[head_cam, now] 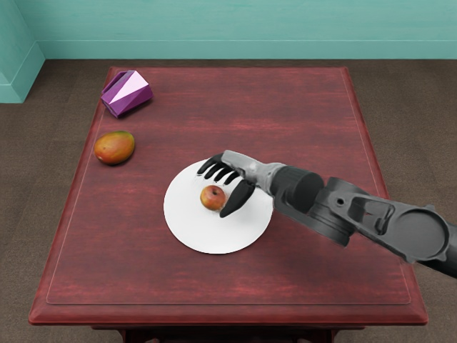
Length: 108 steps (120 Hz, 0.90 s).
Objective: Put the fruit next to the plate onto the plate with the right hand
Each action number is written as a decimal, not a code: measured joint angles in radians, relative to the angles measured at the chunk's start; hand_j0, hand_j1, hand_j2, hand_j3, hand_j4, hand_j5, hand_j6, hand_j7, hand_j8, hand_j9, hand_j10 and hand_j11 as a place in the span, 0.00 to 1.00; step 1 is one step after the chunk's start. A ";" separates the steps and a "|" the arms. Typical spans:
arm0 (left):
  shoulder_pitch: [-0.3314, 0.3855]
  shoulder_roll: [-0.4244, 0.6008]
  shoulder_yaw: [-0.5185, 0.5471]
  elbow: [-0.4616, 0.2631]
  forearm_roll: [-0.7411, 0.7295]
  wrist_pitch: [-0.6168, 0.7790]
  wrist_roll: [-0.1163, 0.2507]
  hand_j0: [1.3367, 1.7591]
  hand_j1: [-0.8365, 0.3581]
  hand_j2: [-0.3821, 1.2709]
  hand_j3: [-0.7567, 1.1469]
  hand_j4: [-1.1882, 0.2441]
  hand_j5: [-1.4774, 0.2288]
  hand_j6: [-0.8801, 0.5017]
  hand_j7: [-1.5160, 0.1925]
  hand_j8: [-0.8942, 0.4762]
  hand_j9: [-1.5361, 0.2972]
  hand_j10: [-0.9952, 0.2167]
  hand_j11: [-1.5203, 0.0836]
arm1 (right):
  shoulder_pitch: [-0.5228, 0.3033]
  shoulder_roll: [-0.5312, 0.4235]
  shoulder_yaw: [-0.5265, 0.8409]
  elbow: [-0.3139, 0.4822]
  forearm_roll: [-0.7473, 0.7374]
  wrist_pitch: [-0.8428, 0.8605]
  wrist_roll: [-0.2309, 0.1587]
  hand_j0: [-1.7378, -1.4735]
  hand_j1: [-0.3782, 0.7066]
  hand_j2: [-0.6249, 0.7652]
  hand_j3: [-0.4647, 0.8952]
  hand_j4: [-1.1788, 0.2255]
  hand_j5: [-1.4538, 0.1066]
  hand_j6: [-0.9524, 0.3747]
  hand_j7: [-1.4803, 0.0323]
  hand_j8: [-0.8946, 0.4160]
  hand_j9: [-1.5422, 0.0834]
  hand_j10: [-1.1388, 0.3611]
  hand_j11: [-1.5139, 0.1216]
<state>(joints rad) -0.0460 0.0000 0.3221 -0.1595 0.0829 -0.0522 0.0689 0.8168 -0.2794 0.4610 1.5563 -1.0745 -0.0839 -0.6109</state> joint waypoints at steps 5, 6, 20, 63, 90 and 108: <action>0.000 0.000 0.000 0.000 0.000 0.000 0.000 0.76 0.75 0.26 0.40 0.66 0.68 0.46 0.70 0.47 0.66 0.62 0.75 | 0.000 -0.010 0.020 0.002 0.031 0.015 0.000 0.30 0.36 0.45 0.34 0.61 0.66 0.49 0.70 0.46 0.69 0.56 0.67; 0.000 0.000 0.000 0.000 0.000 0.000 0.000 0.76 0.75 0.26 0.40 0.66 0.68 0.46 0.70 0.47 0.66 0.62 0.75 | 0.000 -0.013 0.024 0.002 0.037 0.018 0.000 0.30 0.35 0.45 0.34 0.62 0.67 0.49 0.71 0.47 0.70 0.56 0.67; 0.000 0.000 0.000 0.000 0.000 0.000 0.000 0.76 0.75 0.26 0.40 0.66 0.68 0.46 0.70 0.47 0.66 0.62 0.75 | -0.002 -0.052 0.094 0.012 0.131 0.082 0.000 0.30 0.24 0.45 0.34 0.70 0.76 0.57 0.80 0.54 0.79 0.63 0.76; 0.000 0.000 0.000 0.000 0.000 0.000 0.000 0.76 0.75 0.26 0.40 0.66 0.68 0.46 0.70 0.47 0.66 0.62 0.75 | -0.041 -0.273 0.367 -0.018 0.635 0.576 0.000 0.30 0.11 0.44 0.34 0.79 0.87 0.66 0.91 0.63 0.89 0.71 0.87; 0.000 0.000 0.000 0.000 0.000 0.000 0.000 0.76 0.75 0.26 0.40 0.66 0.68 0.46 0.70 0.47 0.66 0.62 0.75 | -0.088 -0.422 0.420 -0.165 0.977 0.681 0.000 0.30 0.09 0.44 0.34 0.80 0.89 0.68 0.93 0.64 0.91 0.72 0.88; 0.000 0.000 0.000 0.000 0.000 0.000 0.000 0.76 0.75 0.26 0.40 0.66 0.68 0.46 0.70 0.47 0.66 0.62 0.75 | -0.115 -0.488 0.423 -0.302 1.127 0.692 0.000 0.30 0.08 0.44 0.34 0.81 0.89 0.68 0.94 0.65 0.91 0.73 0.89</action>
<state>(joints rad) -0.0460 0.0000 0.3220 -0.1595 0.0829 -0.0522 0.0690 0.7020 -0.7669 0.8841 1.2547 0.0521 0.6079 -0.6109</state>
